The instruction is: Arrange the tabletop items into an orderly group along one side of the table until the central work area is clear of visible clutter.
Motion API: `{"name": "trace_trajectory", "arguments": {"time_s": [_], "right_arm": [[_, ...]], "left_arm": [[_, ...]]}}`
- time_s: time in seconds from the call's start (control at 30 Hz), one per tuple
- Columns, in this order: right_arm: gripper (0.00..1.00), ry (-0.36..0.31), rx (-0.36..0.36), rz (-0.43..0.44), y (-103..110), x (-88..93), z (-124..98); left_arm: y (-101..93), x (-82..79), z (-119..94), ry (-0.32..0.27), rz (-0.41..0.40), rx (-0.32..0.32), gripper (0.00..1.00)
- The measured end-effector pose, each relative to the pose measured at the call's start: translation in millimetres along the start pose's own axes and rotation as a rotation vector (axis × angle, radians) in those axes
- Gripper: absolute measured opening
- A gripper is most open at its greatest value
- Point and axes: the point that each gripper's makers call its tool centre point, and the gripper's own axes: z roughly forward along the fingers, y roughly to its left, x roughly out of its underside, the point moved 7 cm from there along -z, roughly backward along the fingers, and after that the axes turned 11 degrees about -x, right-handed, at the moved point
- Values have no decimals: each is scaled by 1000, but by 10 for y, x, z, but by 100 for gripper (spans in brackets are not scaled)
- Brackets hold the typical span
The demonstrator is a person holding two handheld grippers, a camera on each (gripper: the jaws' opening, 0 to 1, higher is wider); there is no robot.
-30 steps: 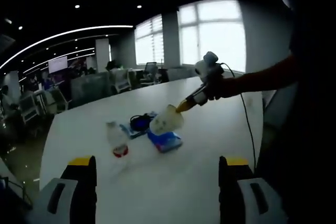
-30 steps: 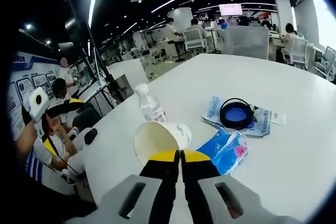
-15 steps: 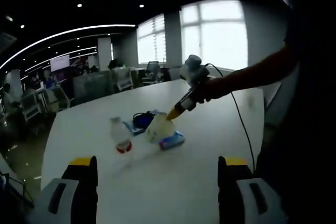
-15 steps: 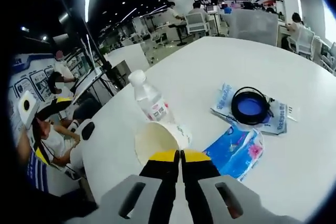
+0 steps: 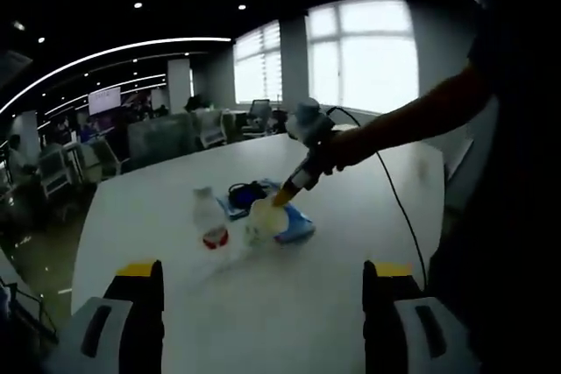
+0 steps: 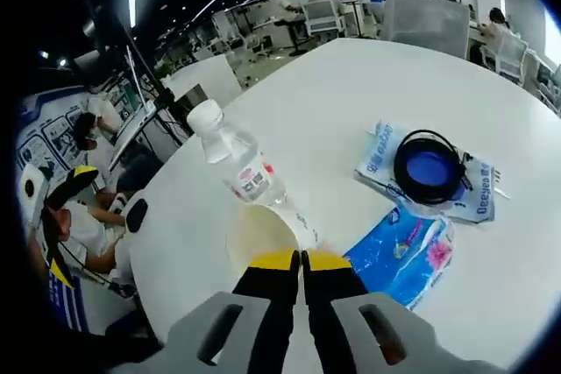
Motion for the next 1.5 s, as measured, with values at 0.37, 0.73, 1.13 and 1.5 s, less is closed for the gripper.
{"name": "trace_trajectory", "arguments": {"time_s": [0.37,0.73,1.13,1.5], "right_arm": [[0,29,3,53,-16,-1,106],[0,28,15,80,-19,-30,161],[0,7,43,51,-119,-142,217],[0,-3,41,42,-177,-207,274]], "left_arm": [[51,40,-2,11,-17,-6,91],[143,68,-11,20,-31,-18,89],[156,87,8,27,-37,-19,88],[176,93,-15,33,-37,-30,88]]}}
